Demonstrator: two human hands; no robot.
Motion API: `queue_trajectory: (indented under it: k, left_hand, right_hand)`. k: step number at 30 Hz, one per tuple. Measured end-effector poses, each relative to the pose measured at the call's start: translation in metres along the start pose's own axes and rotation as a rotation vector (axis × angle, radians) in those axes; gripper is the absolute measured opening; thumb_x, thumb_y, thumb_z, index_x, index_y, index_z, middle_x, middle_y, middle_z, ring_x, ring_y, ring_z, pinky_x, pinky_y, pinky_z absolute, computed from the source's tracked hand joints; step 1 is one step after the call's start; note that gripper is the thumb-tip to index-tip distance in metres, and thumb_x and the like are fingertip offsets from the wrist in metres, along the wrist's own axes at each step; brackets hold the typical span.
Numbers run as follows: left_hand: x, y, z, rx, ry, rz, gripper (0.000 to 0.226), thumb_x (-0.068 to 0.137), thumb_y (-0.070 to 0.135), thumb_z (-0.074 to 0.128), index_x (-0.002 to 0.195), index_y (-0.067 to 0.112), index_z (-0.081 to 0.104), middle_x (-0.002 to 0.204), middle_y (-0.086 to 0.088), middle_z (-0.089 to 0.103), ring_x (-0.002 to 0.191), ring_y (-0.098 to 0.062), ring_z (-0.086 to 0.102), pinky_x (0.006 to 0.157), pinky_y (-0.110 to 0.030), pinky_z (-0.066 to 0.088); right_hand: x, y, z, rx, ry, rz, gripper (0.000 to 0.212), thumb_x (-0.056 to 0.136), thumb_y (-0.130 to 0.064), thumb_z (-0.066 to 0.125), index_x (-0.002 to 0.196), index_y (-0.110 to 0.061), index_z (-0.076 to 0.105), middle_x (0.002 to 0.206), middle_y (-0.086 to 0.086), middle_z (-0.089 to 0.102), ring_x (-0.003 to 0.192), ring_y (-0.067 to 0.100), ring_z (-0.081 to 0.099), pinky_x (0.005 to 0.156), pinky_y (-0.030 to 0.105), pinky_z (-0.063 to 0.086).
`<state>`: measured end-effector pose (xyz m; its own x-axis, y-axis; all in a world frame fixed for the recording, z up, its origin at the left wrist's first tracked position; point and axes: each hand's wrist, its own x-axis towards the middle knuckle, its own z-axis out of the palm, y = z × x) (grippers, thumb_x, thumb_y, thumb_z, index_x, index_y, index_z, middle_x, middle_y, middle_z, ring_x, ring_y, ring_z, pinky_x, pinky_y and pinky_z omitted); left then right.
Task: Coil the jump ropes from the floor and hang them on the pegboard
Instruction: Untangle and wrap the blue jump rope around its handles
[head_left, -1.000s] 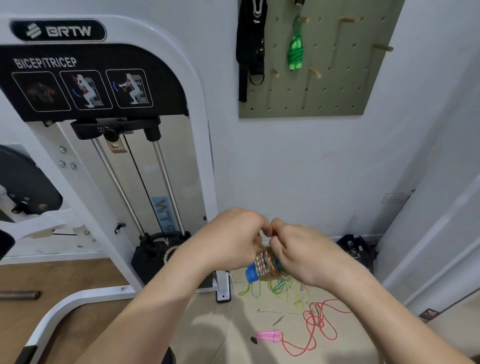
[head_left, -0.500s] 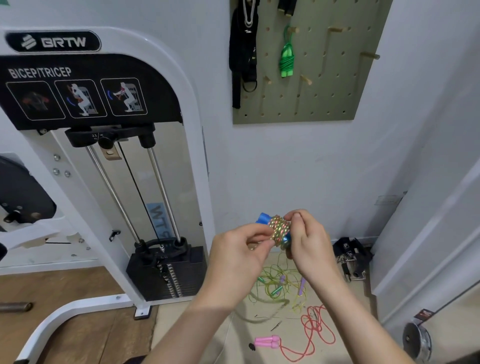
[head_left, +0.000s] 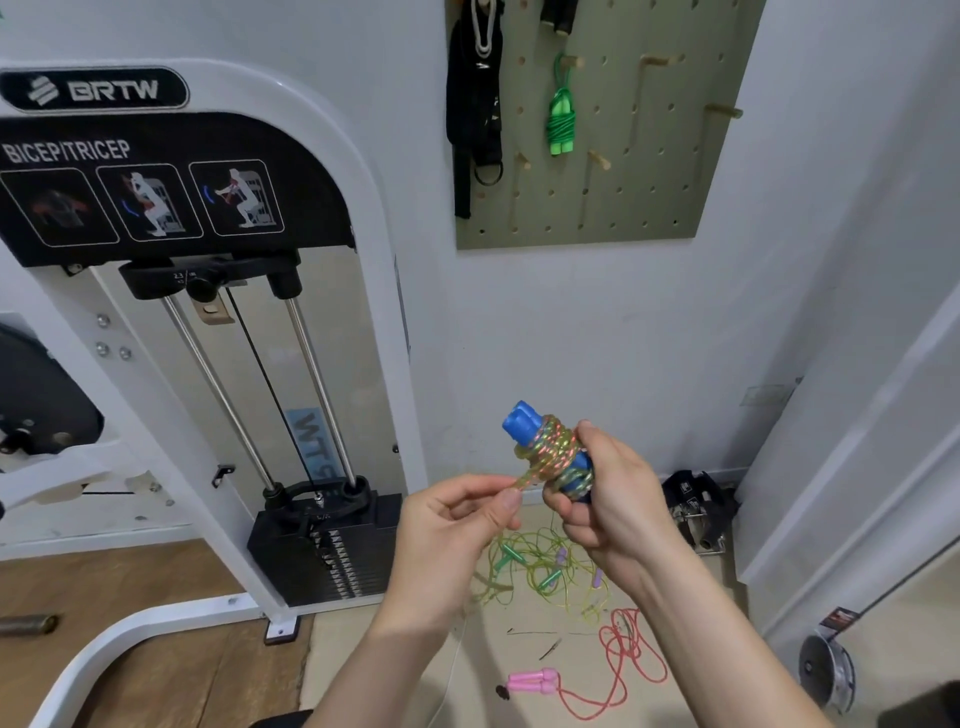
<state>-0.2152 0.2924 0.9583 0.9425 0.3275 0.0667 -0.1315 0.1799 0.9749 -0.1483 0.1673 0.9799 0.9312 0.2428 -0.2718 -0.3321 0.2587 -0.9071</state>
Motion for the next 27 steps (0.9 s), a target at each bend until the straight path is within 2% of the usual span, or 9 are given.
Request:
queue_trajectory:
  k: [4,7,10,12,14,17,20,22,27]
  left_hand:
    - [0.006,0.002,-0.007,-0.024,-0.158,-0.047,0.045,0.074,0.012,0.075,0.115,0.023,0.061,0.052,-0.001,0.048,0.047,-0.007,0.036,0.044,-0.015,0.029]
    - [0.013,0.007,-0.015,-0.018,-0.308,-0.081,0.051,0.077,0.013,0.065,0.126,0.015,0.054,0.052,0.004,0.045,0.046,-0.006,0.033,0.042,-0.015,0.025]
    - [0.017,0.008,-0.018,-0.031,-0.363,-0.099,0.046,0.08,0.014,0.059,0.125,0.007,0.054,0.051,0.006,0.04,0.044,-0.003,0.03,0.041,-0.015,0.018]
    - [0.016,0.006,-0.017,-0.031,-0.343,-0.102,0.042,0.082,0.017,0.06,0.123,0.007,0.057,0.052,0.006,0.041,0.046,-0.005,0.029,0.041,-0.014,0.018]
    - [0.014,0.004,-0.016,0.031,-0.295,-0.089,0.035,0.087,0.017,0.063,0.122,0.01,0.06,0.054,0.006,0.04,0.048,-0.006,0.029,0.041,-0.013,0.022]
    - [0.014,0.001,-0.016,0.297,-0.198,-0.034,0.031,0.09,0.014,0.063,0.121,0.017,0.061,0.054,0.007,0.043,0.049,-0.004,0.038,0.05,-0.013,0.034]
    - [0.015,0.0,-0.012,0.464,-0.143,0.03,0.025,0.086,0.02,0.068,0.111,0.023,0.065,0.052,0.009,0.047,0.049,-0.004,0.041,0.051,-0.015,0.034]
    - [0.014,0.0,-0.009,0.483,-0.128,0.057,0.017,0.083,0.023,0.071,0.1,0.027,0.069,0.05,0.007,0.044,0.046,-0.007,0.036,0.047,-0.018,0.03]
    - [0.018,0.011,-0.014,0.388,-0.161,0.01,0.015,0.076,0.028,0.077,0.09,0.024,0.075,0.056,-0.004,0.052,0.053,-0.011,0.043,0.058,-0.025,0.037]
  right_hand:
    - [-0.004,0.001,-0.003,0.079,-0.238,0.199,0.04,0.101,-0.042,0.038,0.1,-0.007,0.056,0.045,0.009,0.04,0.03,0.006,0.015,0.035,0.009,0.01]
    - [-0.004,0.003,-0.004,0.111,-0.358,0.358,0.04,0.098,-0.048,0.038,0.09,-0.012,0.056,0.045,0.005,0.036,0.028,0.004,0.017,0.03,0.008,0.011]
    - [-0.005,0.006,-0.003,0.063,-0.389,0.386,0.042,0.097,-0.052,0.037,0.093,-0.014,0.056,0.047,0.008,0.043,0.028,0.006,0.023,0.029,0.009,0.017]
    - [-0.006,0.009,-0.001,-0.046,-0.359,0.311,0.052,0.097,-0.056,0.036,0.099,-0.011,0.064,0.059,0.015,0.057,0.039,0.013,0.04,0.037,0.017,0.036]
    - [-0.003,0.013,-0.001,-0.223,-0.233,0.149,0.053,0.097,-0.056,0.037,0.103,-0.014,0.069,0.083,0.01,0.07,0.065,0.018,0.061,0.06,0.03,0.053]
    - [0.003,0.009,-0.004,-0.486,-0.103,-0.241,0.039,0.095,-0.052,0.043,0.103,-0.023,0.067,0.098,-0.004,0.072,0.092,0.01,0.067,0.088,0.034,0.053]
    - [0.004,0.001,-0.002,-0.815,-0.219,-0.437,0.034,0.087,-0.057,0.05,0.096,-0.029,0.066,0.085,-0.011,0.07,0.079,0.0,0.062,0.074,0.021,0.05]
    - [0.008,0.001,-0.001,-0.915,-0.206,-0.475,0.023,0.091,-0.045,0.059,0.089,-0.024,0.066,0.074,-0.007,0.068,0.065,0.003,0.058,0.064,0.024,0.048]
    - [0.01,-0.002,-0.005,-0.532,-0.217,-0.309,0.031,0.095,-0.025,0.058,0.076,-0.003,0.067,0.064,0.008,0.06,0.059,0.014,0.052,0.054,0.025,0.042]
